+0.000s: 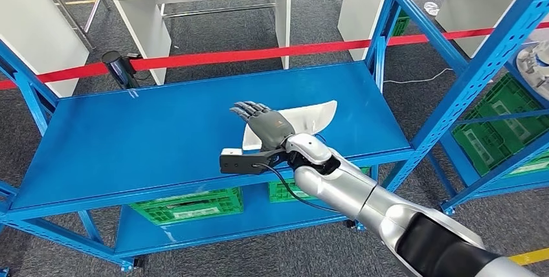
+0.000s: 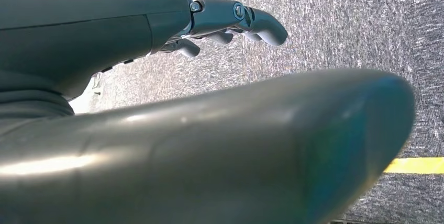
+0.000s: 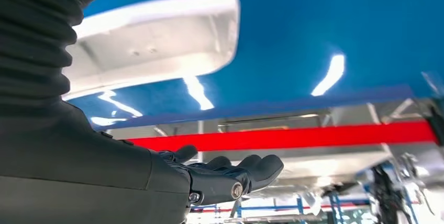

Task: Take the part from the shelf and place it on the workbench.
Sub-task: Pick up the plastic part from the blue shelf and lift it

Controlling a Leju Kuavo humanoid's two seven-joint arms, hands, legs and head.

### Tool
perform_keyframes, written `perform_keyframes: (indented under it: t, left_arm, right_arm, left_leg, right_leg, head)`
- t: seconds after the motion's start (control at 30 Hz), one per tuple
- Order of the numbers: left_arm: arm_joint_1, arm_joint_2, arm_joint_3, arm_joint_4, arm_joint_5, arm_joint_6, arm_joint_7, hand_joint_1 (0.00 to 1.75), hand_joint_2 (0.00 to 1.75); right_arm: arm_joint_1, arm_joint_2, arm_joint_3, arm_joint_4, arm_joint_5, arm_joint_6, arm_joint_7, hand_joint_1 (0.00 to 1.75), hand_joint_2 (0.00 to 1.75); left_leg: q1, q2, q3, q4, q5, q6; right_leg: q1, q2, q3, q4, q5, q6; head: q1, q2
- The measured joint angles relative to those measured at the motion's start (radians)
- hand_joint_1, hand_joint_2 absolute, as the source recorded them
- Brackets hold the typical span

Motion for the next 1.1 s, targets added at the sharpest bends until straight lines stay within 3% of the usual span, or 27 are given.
perform_keyframes:
  t: [0.2, 0.53, 0.67, 1.1]
  left_arm:
    - [0.000, 0.000, 0.012, 0.000, 0.000, 0.005, 0.005, 0.00, 0.00]
    - [0.002, 0.000, 0.016, 0.000, -0.008, 0.007, 0.008, 0.00, 0.00]
    - [0.001, 0.000, 0.017, 0.000, -0.013, 0.007, 0.009, 0.00, 0.00]
    - [0.002, 0.000, 0.023, 0.000, -0.025, 0.004, 0.005, 0.00, 0.00]
  right_arm:
    - [-0.002, -0.007, 0.022, 0.024, 0.059, 0.031, 0.078, 0.00, 1.75]
    - [-0.004, -0.009, 0.022, 0.121, 0.119, 0.027, 0.124, 0.02, 1.75]
    - [-0.008, -0.009, 0.022, 0.173, 0.121, 0.019, 0.124, 1.75, 1.75]
    - [-0.024, 0.001, 0.021, 0.317, 0.108, -0.037, 0.102, 1.75, 1.75]
  left_leg:
    - [0.000, 0.000, -0.004, 0.000, -0.003, 0.002]
    - [0.000, 0.000, -0.004, 0.000, -0.003, 0.003]
    - [0.000, 0.000, -0.004, 0.000, -0.003, 0.003]
    - [0.000, 0.000, -0.004, 0.000, -0.003, 0.003]
  right_leg:
    - [0.000, 0.000, 0.003, -0.001, -0.001, 0.001]
    - [0.000, 0.000, 0.004, -0.001, -0.001, 0.002]
    - [0.000, 0.000, 0.004, -0.001, -0.001, 0.002]
    - [-0.001, 0.000, 0.004, -0.001, -0.002, 0.003]
  head:
    - [0.000, 0.000]
    - [0.000, 0.000]
    - [0.000, 0.000]
    - [0.000, 0.000]
